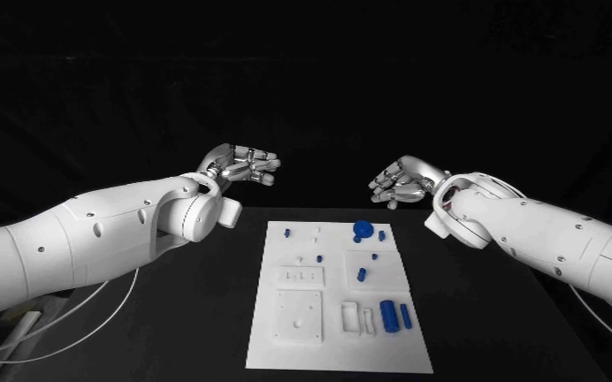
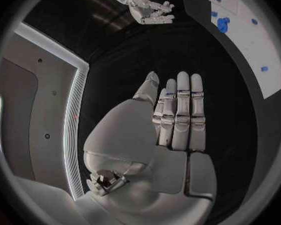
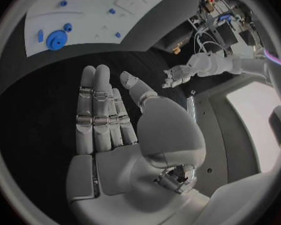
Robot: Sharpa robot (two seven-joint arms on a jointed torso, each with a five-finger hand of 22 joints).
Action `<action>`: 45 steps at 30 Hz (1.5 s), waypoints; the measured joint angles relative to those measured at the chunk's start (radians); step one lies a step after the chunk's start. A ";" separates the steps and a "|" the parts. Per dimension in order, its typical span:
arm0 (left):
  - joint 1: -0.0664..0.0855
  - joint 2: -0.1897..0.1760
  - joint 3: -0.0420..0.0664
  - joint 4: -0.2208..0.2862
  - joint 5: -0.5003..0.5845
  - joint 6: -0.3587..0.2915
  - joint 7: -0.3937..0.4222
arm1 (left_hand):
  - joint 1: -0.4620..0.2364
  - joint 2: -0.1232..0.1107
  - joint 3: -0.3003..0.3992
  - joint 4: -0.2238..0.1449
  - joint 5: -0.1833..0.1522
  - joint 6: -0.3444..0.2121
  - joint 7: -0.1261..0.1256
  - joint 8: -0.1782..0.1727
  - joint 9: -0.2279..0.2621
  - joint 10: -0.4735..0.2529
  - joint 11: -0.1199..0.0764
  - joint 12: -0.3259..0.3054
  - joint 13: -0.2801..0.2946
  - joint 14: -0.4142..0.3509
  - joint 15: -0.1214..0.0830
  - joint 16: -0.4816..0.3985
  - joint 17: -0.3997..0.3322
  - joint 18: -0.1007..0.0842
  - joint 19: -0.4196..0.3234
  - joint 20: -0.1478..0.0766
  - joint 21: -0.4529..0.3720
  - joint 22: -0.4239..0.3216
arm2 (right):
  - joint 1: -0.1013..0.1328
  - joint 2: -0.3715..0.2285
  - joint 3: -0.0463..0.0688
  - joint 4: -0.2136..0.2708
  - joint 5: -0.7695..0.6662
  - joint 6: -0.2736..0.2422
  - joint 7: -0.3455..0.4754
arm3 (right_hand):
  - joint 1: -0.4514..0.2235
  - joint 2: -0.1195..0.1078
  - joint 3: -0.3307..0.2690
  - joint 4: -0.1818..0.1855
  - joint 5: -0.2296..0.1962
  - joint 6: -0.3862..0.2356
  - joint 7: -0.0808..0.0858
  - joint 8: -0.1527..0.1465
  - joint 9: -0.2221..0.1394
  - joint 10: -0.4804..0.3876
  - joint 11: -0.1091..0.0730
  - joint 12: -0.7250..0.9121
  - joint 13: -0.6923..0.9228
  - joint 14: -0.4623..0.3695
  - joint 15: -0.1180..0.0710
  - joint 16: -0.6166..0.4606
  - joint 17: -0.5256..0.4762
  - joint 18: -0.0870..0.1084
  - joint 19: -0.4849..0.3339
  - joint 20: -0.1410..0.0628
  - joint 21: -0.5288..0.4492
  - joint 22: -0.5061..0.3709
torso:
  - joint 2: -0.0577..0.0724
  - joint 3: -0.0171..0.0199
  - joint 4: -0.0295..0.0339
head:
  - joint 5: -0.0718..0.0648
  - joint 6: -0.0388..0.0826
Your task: Assemble the parts on the task board
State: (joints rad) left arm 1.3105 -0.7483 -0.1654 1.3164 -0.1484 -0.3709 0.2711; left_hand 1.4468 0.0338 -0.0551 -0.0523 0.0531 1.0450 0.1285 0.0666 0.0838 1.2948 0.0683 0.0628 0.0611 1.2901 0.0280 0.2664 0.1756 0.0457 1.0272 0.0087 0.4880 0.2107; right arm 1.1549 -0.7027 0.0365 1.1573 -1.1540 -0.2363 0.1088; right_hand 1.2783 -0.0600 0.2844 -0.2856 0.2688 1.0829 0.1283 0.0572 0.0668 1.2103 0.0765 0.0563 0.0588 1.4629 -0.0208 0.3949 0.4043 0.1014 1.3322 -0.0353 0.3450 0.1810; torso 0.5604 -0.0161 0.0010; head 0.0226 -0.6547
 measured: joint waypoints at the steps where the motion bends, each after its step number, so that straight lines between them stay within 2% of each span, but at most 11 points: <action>1: 0.001 -0.008 0.000 0.013 -0.003 0.002 0.000 | -0.003 -0.003 -0.001 0.001 0.000 0.000 0.000 0.000 0.000 -0.002 0.001 0.000 0.000 0.000 0.000 0.000 0.002 0.000 0.000 0.000 0.003 0.001 | 0.000 0.000 0.000 0.005 -0.036 -0.002 -0.008 | 0.000 -0.012 0.000 0.000 -0.013 0.000 0.000 0.000 0.000 0.000 0.000 0.000 0.000 0.001 -0.001 0.036 0.027 0.008 0.005 0.001 0.019 0.014 | 0.006 -0.0012 -0.0007 | 0.000 -0.001; 6: 0.002 -0.046 0.004 0.079 -0.016 0.013 0.000 | -0.022 -0.002 -0.011 0.000 0.000 -0.013 0.006 0.000 0.000 -0.024 0.010 0.000 0.000 -0.001 0.001 0.000 0.009 0.000 -0.013 0.006 0.009 0.003 | -0.008 0.002 0.000 0.024 -0.208 -0.014 -0.056 | -0.004 -0.046 0.054 0.002 -0.054 0.001 -0.001 0.000 0.000 -0.003 0.002 0.000 0.000 0.001 -0.002 0.121 0.105 0.036 -0.004 0.009 0.092 0.075 | 0.038 -0.0080 -0.0040 | -0.001 -0.001; 13: 0.003 -0.088 0.023 0.153 -0.045 0.044 0.000 | -0.041 -0.011 -0.019 0.004 0.000 -0.058 0.014 0.000 -0.002 -0.111 0.035 0.000 0.000 -0.061 0.044 -0.106 -0.033 0.000 -0.070 0.042 -0.049 -0.040 | -0.025 0.014 0.000 0.032 -0.397 -0.033 -0.133 | -0.016 -0.095 0.183 0.011 -0.114 0.007 -0.007 0.000 0.000 -0.015 0.004 0.000 0.001 0.001 -0.002 0.193 0.169 0.050 -0.054 0.020 0.194 0.177 | 0.082 -0.0163 -0.0072 | -0.004 0.005; 15: 0.004 -0.096 0.028 0.167 -0.053 0.052 0.000 | -0.048 -0.017 -0.019 0.004 0.000 -0.065 0.011 0.000 0.000 -0.126 0.039 0.000 0.000 -0.052 0.053 -0.152 -0.050 0.000 -0.063 0.052 -0.072 -0.061 | -0.029 0.018 -0.001 0.032 -0.433 -0.040 -0.151 | -0.017 -0.101 0.205 0.014 -0.130 0.007 -0.007 0.000 0.000 -0.017 0.002 0.000 0.001 0.001 -0.002 0.197 0.173 0.061 -0.066 0.024 0.207 0.195 | 0.092 -0.0178 -0.0076 | -0.004 0.007; 19: 0.007 -0.109 0.035 0.194 -0.068 0.069 0.000 | -0.048 -0.017 -0.015 0.000 0.000 -0.082 0.012 0.000 -0.001 -0.143 0.038 0.000 0.000 -0.055 0.056 -0.194 -0.064 0.000 -0.062 0.056 -0.096 -0.082 | -0.035 0.026 -0.002 0.030 -0.496 -0.053 -0.188 | -0.013 -0.105 0.224 0.016 -0.151 0.011 -0.011 0.000 0.000 -0.017 0.002 0.000 0.001 0.001 -0.002 0.197 0.173 0.067 -0.069 0.025 0.212 0.209 | 0.109 -0.0208 -0.0079 | -0.004 0.009; 22: 0.010 -0.116 0.038 0.210 -0.077 0.080 0.000 | -0.051 -0.021 -0.009 0.001 0.000 -0.090 0.010 0.000 -0.010 -0.157 0.038 0.000 0.000 -0.080 0.069 -0.197 -0.078 0.000 -0.064 0.065 -0.114 -0.098 | -0.038 0.033 -0.002 0.026 -0.534 -0.063 -0.212 | -0.019 -0.115 0.241 0.022 -0.174 0.011 -0.011 0.000 0.000 -0.017 0.002 0.000 0.001 0.001 -0.002 0.197 0.173 0.069 -0.071 0.027 0.212 0.214 | 0.120 -0.0225 -0.0079 | -0.003 0.011; 24: 0.013 -0.121 0.040 0.221 -0.083 0.087 0.000 | -0.053 -0.023 -0.005 0.002 0.000 -0.097 0.011 0.000 -0.012 -0.165 0.039 0.000 0.000 -0.095 0.074 -0.201 -0.089 0.016 -0.059 0.070 -0.125 -0.108 | -0.040 0.038 -0.003 0.023 -0.557 -0.071 -0.229 | -0.016 -0.119 0.252 0.028 -0.187 0.018 -0.011 0.000 0.000 -0.017 0.002 0.000 0.001 0.001 -0.002 0.197 0.173 0.069 -0.071 0.027 0.212 0.218 | 0.127 -0.0234 -0.0078 | -0.003 0.012; 25: 0.013 -0.122 0.040 0.225 -0.086 0.090 0.000 | -0.053 -0.023 -0.005 0.002 0.000 -0.101 0.011 0.000 -0.012 -0.172 0.039 0.000 0.000 -0.101 0.075 -0.201 -0.092 0.016 -0.058 0.070 -0.125 -0.112 | -0.041 0.040 -0.003 0.022 -0.565 -0.074 -0.235 | -0.016 -0.129 0.262 0.032 -0.191 0.018 -0.011 0.000 0.000 -0.017 0.002 0.000 0.001 0.001 -0.002 0.199 0.173 0.070 -0.071 0.027 0.212 0.221 | 0.130 -0.0239 -0.0077 | -0.002 0.013; 31: 0.017 -0.127 0.044 0.245 -0.096 0.104 0.000 | -0.057 -0.027 0.003 0.002 0.000 -0.114 0.009 0.000 -0.012 -0.196 0.041 0.000 0.000 -0.127 0.083 -0.201 -0.104 0.018 -0.053 0.083 -0.144 -0.132 | -0.049 0.058 -0.006 0.014 -0.608 -0.090 -0.269 | -0.008 -0.136 0.287 0.040 -0.195 0.026 -0.012 0.000 0.000 -0.017 0.002 0.000 0.001 0.001 -0.002 0.201 0.173 0.070 -0.072 0.027 0.212 0.236 | 0.146 -0.0267 -0.0061 | -0.004 0.014; 33: 0.019 -0.129 0.045 0.250 -0.099 0.107 0.000 | -0.057 -0.027 0.005 0.001 0.000 -0.117 0.012 0.000 -0.012 -0.201 0.043 0.000 0.000 -0.129 0.083 -0.201 -0.104 0.032 -0.050 0.086 -0.146 -0.133 | -0.051 0.064 -0.006 0.012 -0.618 -0.093 -0.278 | -0.008 -0.136 0.297 0.040 -0.195 0.026 -0.012 0.000 -0.001 -0.019 0.004 0.000 0.001 0.001 -0.002 0.200 0.173 0.070 -0.075 0.030 0.213 0.242 | 0.152 -0.0278 -0.0059 | -0.004 0.014; 45: 0.023 -0.135 0.049 0.269 -0.106 0.114 0.000 | -0.061 -0.031 0.009 0.002 0.000 -0.124 0.019 0.000 -0.012 -0.209 0.051 0.000 0.000 -0.133 0.087 -0.201 -0.104 0.032 -0.050 0.086 -0.151 -0.136 | -0.058 0.095 -0.008 -0.007 -0.661 -0.114 -0.324 | -0.004 -0.140 0.332 0.050 -0.211 0.030 -0.009 0.000 -0.002 -0.010 0.001 0.000 0.001 0.001 -0.002 0.225 0.182 0.069 -0.078 0.026 0.231 0.283 | 0.181 -0.0329 -0.0068 | -0.006 0.019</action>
State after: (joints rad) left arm 1.3336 -0.8828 -0.1166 1.5857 -0.2545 -0.2571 0.2714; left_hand 1.3860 0.0031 -0.0459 -0.0502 0.0532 0.9209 0.1475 0.0667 0.0716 1.0860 0.1196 0.0628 0.0612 1.1572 0.1146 0.0651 0.0714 0.0778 0.9776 0.0949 0.3366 0.0752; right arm 1.0972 -0.6073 0.0285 1.1507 -1.8152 -0.3504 -0.2154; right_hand 1.2740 -0.2002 0.6163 -0.2356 0.0581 1.1132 0.1195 0.0572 0.0652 1.2000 0.0770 0.0563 0.0594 1.4638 -0.0230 0.6197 0.5864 0.1704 1.2538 -0.0091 0.5763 0.4637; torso 0.7416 -0.0490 -0.0058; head 0.0166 -0.6361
